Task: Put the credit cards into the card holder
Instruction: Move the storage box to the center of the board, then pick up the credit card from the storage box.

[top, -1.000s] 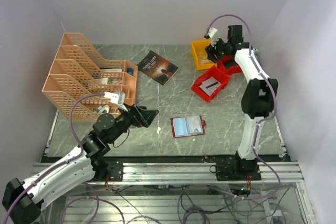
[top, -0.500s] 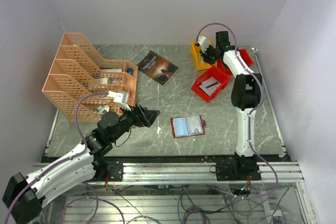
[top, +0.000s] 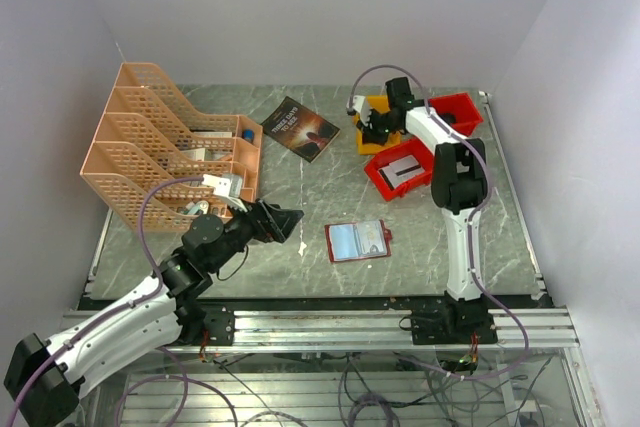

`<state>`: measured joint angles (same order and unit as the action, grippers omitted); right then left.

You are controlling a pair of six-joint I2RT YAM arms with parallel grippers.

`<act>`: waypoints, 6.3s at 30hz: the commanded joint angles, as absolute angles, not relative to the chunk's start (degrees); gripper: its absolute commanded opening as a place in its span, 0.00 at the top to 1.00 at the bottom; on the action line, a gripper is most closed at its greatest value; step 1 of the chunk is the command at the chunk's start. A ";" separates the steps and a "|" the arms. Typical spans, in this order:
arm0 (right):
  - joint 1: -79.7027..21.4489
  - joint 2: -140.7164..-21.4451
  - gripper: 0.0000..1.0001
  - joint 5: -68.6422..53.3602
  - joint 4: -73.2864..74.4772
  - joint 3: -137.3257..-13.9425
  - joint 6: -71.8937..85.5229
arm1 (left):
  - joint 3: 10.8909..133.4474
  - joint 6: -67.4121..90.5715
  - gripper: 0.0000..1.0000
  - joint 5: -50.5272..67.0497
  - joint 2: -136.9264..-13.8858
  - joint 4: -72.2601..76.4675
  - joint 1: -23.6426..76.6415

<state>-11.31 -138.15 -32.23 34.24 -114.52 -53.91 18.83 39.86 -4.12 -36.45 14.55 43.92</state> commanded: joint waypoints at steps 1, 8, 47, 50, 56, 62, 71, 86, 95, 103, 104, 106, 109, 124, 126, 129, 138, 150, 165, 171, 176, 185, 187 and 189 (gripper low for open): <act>-14.71 -134.56 1.00 -36.53 39.79 -109.63 -56.22 | 19.12 39.05 0.03 -5.09 -35.01 14.45 43.61; -21.81 -128.84 1.00 -37.33 35.55 -100.64 -49.25 | 18.85 38.83 0.03 -5.27 -34.92 14.21 43.60; -22.80 -138.12 0.26 -18.19 48.26 -122.60 -36.63 | 25.93 49.07 0.53 -4.09 -76.75 35.22 43.62; -23.07 -138.69 0.23 -17.34 47.73 -122.43 -36.06 | 27.23 49.21 0.54 -3.74 -80.72 36.53 43.64; -23.38 -139.44 0.20 -17.90 47.10 -120.91 -35.95 | 29.66 49.66 0.56 -3.02 -88.39 40.73 43.68; -23.41 -138.95 0.25 -21.20 48.85 -119.98 -36.30 | 32.41 49.78 0.56 -3.21 -94.32 42.44 43.61; -23.38 -135.31 0.44 -27.20 52.23 -117.20 -35.48 | 37.48 50.88 0.56 -2.02 -103.44 45.62 43.56; -23.38 -134.09 0.72 -34.76 57.44 -117.42 -33.35 | 41.42 52.41 0.56 -0.56 -112.11 47.97 41.20; -23.39 -133.08 0.78 -40.14 60.10 -117.25 -32.88 | 42.98 52.41 0.56 -0.30 -113.35 47.35 40.19; -23.47 -130.28 0.79 -42.97 60.05 -113.69 -32.47 | 43.42 51.51 0.56 0.00 -113.28 46.64 39.04; -23.54 -130.26 0.79 -42.98 60.16 -113.38 -32.56 | 43.42 51.46 0.56 0.00 -113.22 46.66 38.90; -23.62 -130.16 0.79 -42.85 60.41 -112.77 -32.88 | 43.42 51.37 0.56 0.09 -113.16 46.64 38.71; -23.81 -129.89 0.79 -41.35 59.66 -111.52 -32.75 | 43.50 51.25 0.56 0.24 -113.13 46.53 38.56; -24.02 -130.97 0.79 -35.19 54.30 -113.67 -29.12 | 43.51 50.82 0.57 0.87 -113.04 46.68 38.36; -23.95 -131.33 0.75 -36.03 54.57 -114.56 -28.88 | 43.59 50.65 0.57 0.88 -113.00 46.50 38.38; -23.57 -131.93 0.70 -37.10 54.73 -115.43 -28.27 | 43.51 50.54 0.57 1.03 -112.89 46.50 38.29; -23.48 -133.86 0.86 -33.12 54.42 -116.34 -27.76 | 44.01 50.23 0.57 1.53 -112.77 46.03 38.30; -24.23 -135.90 0.87 -33.81 55.68 -115.93 -30.26 | 45.31 49.40 0.56 2.23 -113.28 44.81 38.24; -21.60 -128.92 1.00 -35.01 52.74 -119.38 -31.17 | 39.58 47.89 0.54 2.47 -106.79 49.61 38.12; -18.62 -123.76 1.00 -42.32 48.49 -116.34 -31.73 | 33.59 45.67 0.53 2.06 -97.95 51.70 38.14; -17.06 -114.59 1.00 -53.31 44.06 -109.26 -41.23 | 29.13 42.34 0.53 1.58 -87.26 51.15 38.08; -17.61 -98.61 1.00 -60.09 51.73 -92.97 -93.98 | 18.83 34.83 0.52 0.36 -61.70 43.65 38.11; -18.11 -97.95 1.00 -56.85 55.33 -92.64 -101.27 | 17.11 33.48 0.52 -0.35 -54.68 40.66 38.10; -19.24 -96.18 1.00 -51.54 57.78 -91.93 -108.36 | 15.83 31.43 0.52 -0.14 -49.64 38.61 38.09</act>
<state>-17.93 -97.73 -57.36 50.28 -93.36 -85.80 18.20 37.39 1.21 -57.69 43.27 38.39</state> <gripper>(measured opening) 0.007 0.478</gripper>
